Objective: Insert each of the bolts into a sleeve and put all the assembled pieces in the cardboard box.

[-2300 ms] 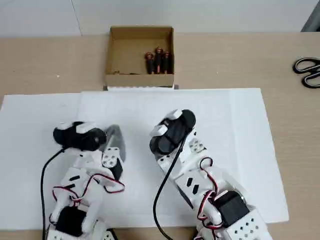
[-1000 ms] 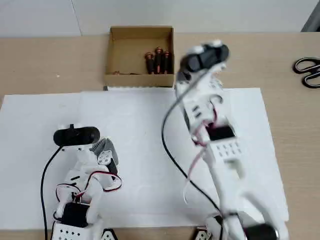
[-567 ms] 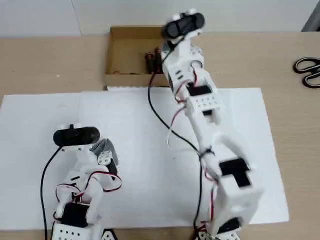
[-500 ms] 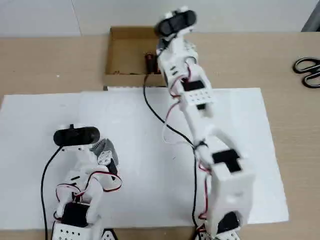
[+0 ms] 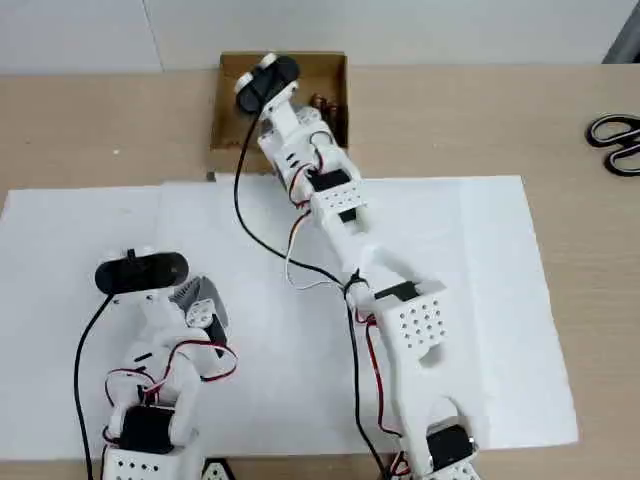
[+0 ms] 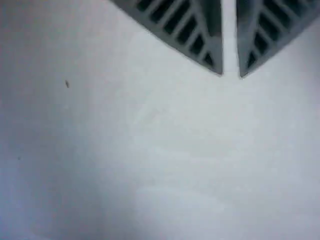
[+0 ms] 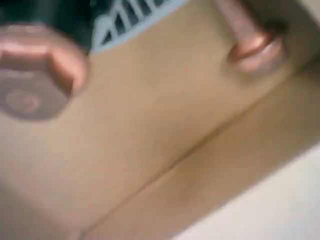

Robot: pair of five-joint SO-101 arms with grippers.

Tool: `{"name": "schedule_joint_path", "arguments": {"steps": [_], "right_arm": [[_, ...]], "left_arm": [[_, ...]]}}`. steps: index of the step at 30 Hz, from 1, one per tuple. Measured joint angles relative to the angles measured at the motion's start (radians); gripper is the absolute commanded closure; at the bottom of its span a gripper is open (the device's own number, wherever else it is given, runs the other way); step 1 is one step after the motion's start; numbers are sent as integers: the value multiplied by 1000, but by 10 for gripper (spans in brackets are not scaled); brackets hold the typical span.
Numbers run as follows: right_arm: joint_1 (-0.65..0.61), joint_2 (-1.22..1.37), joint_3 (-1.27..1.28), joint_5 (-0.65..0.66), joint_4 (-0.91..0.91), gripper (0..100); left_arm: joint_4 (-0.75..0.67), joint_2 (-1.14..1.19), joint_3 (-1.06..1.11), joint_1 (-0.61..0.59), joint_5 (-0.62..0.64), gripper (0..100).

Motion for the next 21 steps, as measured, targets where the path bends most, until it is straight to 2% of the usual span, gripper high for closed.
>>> {"name": "schedule_joint_path", "arguments": {"steps": [8, 21], "right_arm": [[-5, -5, -32, 51, 167, 769], [-21, -5, -123, 55, 215, 768]], "left_arm": [[0, 0, 0, 0, 0, 995], [0, 0, 0, 0, 0, 995]]}}
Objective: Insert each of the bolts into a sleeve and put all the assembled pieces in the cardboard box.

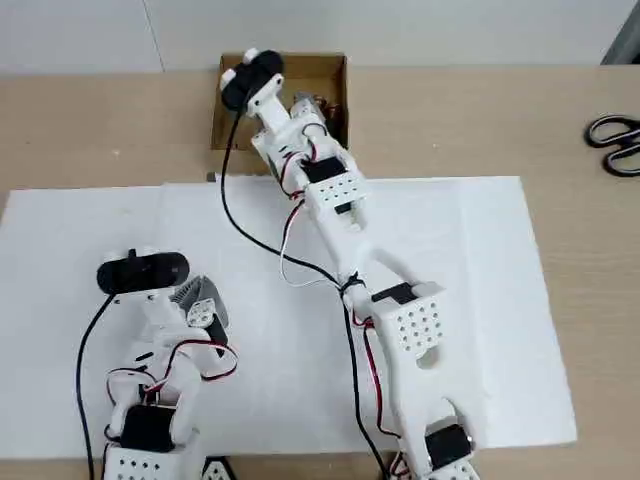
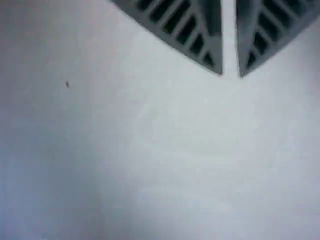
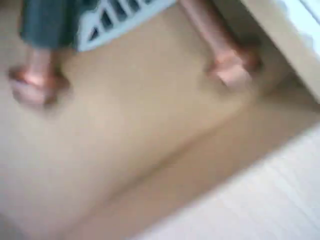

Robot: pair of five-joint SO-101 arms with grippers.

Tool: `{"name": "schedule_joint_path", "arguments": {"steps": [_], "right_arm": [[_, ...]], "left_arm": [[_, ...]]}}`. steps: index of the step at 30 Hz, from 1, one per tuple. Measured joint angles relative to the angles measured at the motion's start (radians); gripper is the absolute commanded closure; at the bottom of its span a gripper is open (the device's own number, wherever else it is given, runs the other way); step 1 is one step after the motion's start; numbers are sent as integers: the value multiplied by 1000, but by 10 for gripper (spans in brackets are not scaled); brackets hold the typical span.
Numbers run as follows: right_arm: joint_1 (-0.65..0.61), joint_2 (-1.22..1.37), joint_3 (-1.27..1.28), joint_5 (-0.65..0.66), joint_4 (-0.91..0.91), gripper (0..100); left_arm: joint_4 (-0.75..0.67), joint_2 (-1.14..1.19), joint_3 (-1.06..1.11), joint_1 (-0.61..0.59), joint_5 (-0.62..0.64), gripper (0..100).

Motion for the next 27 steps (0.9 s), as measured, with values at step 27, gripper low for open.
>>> {"name": "schedule_joint_path", "arguments": {"steps": [27], "right_arm": [[23, -572, -52, -192, 999, 995]], "left_arm": [[0, 0, 0, 25, 0, 995]]}}
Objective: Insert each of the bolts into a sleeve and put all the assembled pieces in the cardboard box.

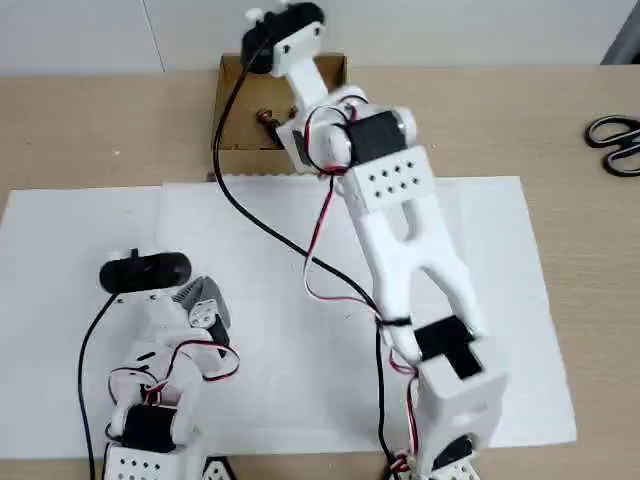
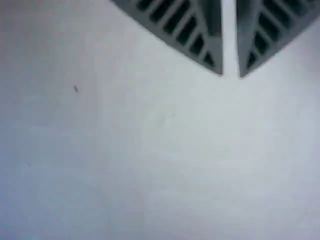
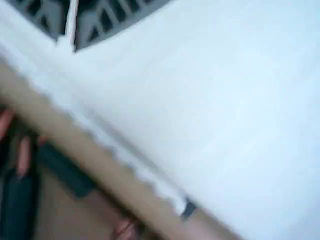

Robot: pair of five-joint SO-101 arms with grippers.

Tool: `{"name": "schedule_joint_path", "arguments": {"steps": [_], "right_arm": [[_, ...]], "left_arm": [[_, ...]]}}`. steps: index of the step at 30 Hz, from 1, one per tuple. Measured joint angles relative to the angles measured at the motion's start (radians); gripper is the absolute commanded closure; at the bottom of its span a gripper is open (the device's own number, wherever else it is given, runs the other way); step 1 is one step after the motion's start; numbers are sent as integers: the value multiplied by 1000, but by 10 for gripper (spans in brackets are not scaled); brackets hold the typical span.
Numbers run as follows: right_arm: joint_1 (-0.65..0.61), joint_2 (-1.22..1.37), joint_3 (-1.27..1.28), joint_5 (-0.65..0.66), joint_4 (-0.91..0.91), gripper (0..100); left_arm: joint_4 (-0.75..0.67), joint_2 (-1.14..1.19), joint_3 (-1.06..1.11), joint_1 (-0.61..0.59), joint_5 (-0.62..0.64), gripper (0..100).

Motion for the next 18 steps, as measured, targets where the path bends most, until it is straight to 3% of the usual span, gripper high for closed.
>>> {"name": "schedule_joint_path", "arguments": {"steps": [7, 13, 18], "right_arm": [[0, -195, -3, -109, 186, 995], [11, -408, -3, -232, 304, 995], [72, -660, 130, -247, 311, 995]], "left_arm": [[20, 0, 0, 35, 84, 995], [46, 0, 0, -51, 98, 995], [46, 0, 0, -97, 98, 995]]}}
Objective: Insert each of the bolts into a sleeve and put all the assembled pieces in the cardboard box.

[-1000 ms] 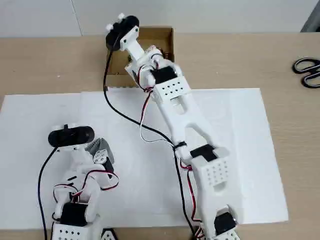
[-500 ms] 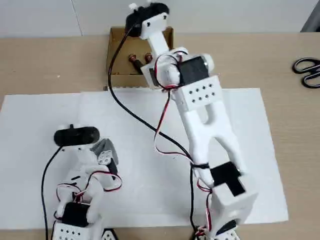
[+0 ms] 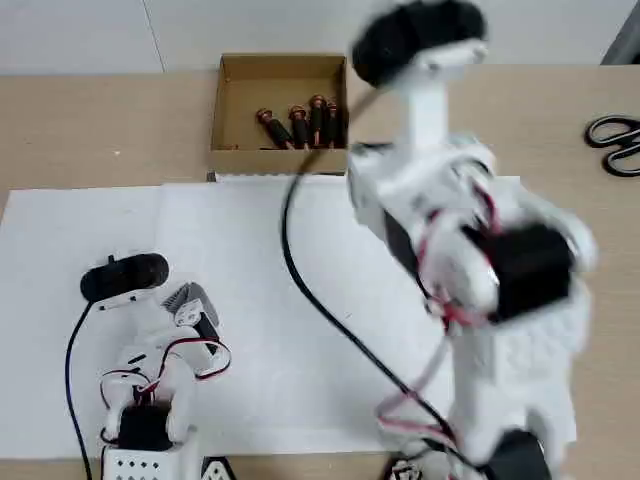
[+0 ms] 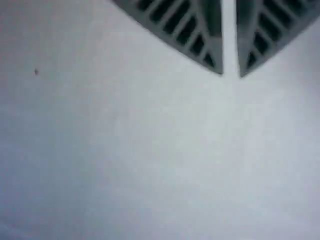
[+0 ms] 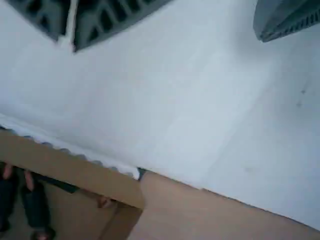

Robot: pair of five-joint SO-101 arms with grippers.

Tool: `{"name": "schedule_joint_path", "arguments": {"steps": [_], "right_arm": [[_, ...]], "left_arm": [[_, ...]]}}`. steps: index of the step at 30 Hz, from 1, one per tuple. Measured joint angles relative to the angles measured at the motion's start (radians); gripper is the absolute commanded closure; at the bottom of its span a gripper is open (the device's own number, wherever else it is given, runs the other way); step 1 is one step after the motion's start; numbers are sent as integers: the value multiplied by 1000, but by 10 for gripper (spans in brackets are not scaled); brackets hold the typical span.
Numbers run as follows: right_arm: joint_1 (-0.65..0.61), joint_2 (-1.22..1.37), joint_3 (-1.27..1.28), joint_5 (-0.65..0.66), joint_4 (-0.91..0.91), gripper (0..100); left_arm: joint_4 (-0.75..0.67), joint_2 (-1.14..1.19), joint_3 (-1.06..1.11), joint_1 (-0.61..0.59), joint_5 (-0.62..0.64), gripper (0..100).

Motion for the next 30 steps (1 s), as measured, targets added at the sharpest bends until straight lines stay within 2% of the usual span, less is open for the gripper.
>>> {"name": "schedule_joint_path", "arguments": {"steps": [8, 20, 25, 30], "right_arm": [[176, -525, 528, 0, -58, 995], [184, -1395, 1521, -8, -354, 995], [238, -1415, 1631, -44, -493, 995], [249, -1424, 1784, -5, -672, 995]], "left_arm": [[0, 0, 0, 0, -28, 995], [-12, 0, 0, -5, -281, 995], [-80, 0, 0, -38, -325, 995], [-92, 0, 0, -81, -333, 995]]}}
